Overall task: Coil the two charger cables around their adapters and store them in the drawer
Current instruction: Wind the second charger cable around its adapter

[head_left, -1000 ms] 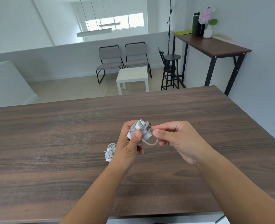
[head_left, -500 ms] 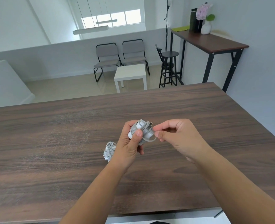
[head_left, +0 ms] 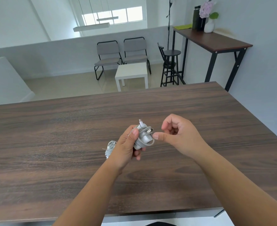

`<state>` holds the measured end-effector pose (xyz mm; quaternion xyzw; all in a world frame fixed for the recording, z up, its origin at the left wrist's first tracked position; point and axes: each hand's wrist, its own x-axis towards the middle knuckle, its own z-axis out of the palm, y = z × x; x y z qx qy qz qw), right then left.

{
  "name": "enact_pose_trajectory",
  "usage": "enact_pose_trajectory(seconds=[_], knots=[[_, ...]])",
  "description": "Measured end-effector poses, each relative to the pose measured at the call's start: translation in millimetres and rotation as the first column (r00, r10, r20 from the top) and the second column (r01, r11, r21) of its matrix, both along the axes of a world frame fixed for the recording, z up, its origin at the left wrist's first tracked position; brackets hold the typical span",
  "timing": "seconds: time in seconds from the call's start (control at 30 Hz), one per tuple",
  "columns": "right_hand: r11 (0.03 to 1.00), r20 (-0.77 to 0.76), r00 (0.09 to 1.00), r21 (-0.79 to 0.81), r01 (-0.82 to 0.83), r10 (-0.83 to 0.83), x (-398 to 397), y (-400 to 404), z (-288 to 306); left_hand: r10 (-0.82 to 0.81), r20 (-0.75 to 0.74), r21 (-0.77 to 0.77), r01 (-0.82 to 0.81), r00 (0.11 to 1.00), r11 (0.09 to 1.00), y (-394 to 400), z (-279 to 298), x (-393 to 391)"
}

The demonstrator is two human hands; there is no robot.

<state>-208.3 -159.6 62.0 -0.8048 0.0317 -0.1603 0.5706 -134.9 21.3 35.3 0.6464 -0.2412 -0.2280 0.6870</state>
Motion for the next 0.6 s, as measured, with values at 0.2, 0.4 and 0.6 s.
enact_pose_trajectory(seconds=[0.2,0.4,0.6], knots=[[0.977,-0.087,0.987,0.18,-0.116,0.133,5,-3,13,-0.067,-0.02,-0.009,0.067,0.998,0.998,0,1,-2],[0.976,-0.114,0.972,0.096,-0.195,0.205,20,-1,26,-0.103,0.007,-0.009,0.103,0.995,0.995,-2,3,-2],[0.938,-0.148,0.928,0.102,-0.331,0.343,27,-8,29,-0.151,-0.016,-0.015,0.15,0.988,0.989,0,4,-2]])
